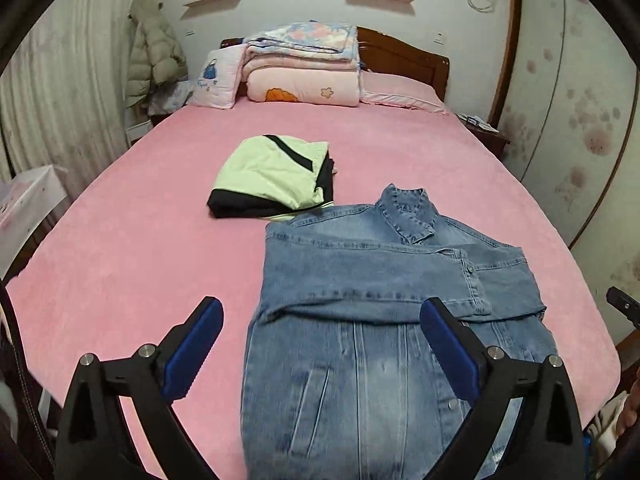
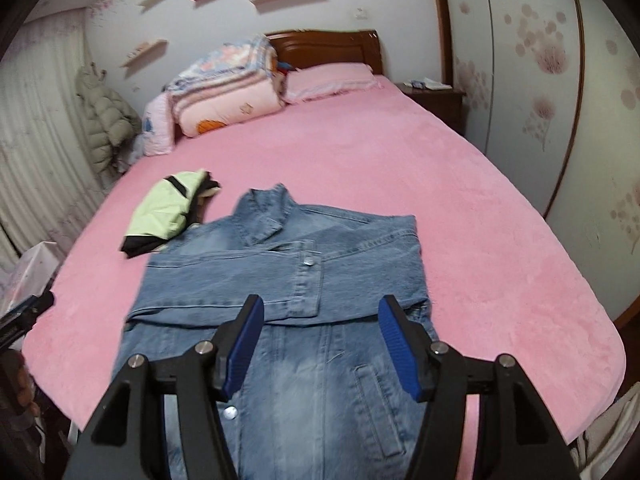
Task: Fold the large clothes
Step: 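Release the jacket with both tools and lift them away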
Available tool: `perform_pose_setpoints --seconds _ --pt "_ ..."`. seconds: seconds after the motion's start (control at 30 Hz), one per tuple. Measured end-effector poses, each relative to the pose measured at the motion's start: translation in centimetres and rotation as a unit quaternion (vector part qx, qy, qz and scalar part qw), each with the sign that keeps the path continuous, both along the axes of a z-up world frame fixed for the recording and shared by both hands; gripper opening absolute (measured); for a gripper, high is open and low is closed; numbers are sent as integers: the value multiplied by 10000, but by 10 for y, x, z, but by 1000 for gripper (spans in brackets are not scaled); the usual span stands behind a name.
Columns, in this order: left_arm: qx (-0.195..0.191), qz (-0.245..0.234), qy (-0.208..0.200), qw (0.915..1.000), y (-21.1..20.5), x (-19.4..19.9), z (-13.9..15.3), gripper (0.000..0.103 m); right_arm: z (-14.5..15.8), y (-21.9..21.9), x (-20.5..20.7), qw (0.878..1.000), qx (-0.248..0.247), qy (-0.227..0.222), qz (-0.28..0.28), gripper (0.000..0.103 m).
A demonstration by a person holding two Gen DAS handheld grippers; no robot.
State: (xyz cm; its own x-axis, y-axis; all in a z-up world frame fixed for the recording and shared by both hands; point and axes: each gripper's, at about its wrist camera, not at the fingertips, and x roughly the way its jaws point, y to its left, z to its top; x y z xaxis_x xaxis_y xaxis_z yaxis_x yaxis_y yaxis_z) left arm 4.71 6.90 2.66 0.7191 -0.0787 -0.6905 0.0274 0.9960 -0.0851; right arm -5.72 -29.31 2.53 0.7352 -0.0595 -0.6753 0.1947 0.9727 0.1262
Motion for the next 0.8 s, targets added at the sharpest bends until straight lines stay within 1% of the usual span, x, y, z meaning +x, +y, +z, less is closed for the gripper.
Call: perform_pose_setpoints --seconds 0.07,0.23,0.3,0.37,0.43,0.5,0.57,0.63,0.7,0.8 --pt "-62 55 -31 10000 3 -15 3 98 5 5 -12 9999 -5 -119 32 68" --pt "-234 79 31 9997 4 -38 -2 101 10 16 -42 9995 0 -311 55 69" --pt "-175 143 -16 9997 3 -45 -8 101 7 18 -52 9991 14 -413 43 69" --pt "2 166 -4 9999 -1 -51 -16 101 3 20 -63 9983 -46 -580 9 69" --pt "101 93 120 9998 -3 -54 -22 101 -1 23 -71 9977 -233 -631 -8 69" --pt "66 -33 312 9995 -5 -57 -32 101 -7 27 -79 9970 -377 -664 97 69" --pt "49 -133 380 9992 -6 -61 -42 101 -12 32 -88 9954 -484 -793 244 69" --pt "139 -231 504 9984 -9 -63 -54 101 -18 36 -96 9932 -639 -918 330 69" --pt "159 -270 593 9977 -10 -66 -66 101 -26 40 -102 9922 -764 -908 387 69" --pt "196 -242 768 9966 -8 -69 -86 101 -45 39 -106 9942 -793 -614 395 69"
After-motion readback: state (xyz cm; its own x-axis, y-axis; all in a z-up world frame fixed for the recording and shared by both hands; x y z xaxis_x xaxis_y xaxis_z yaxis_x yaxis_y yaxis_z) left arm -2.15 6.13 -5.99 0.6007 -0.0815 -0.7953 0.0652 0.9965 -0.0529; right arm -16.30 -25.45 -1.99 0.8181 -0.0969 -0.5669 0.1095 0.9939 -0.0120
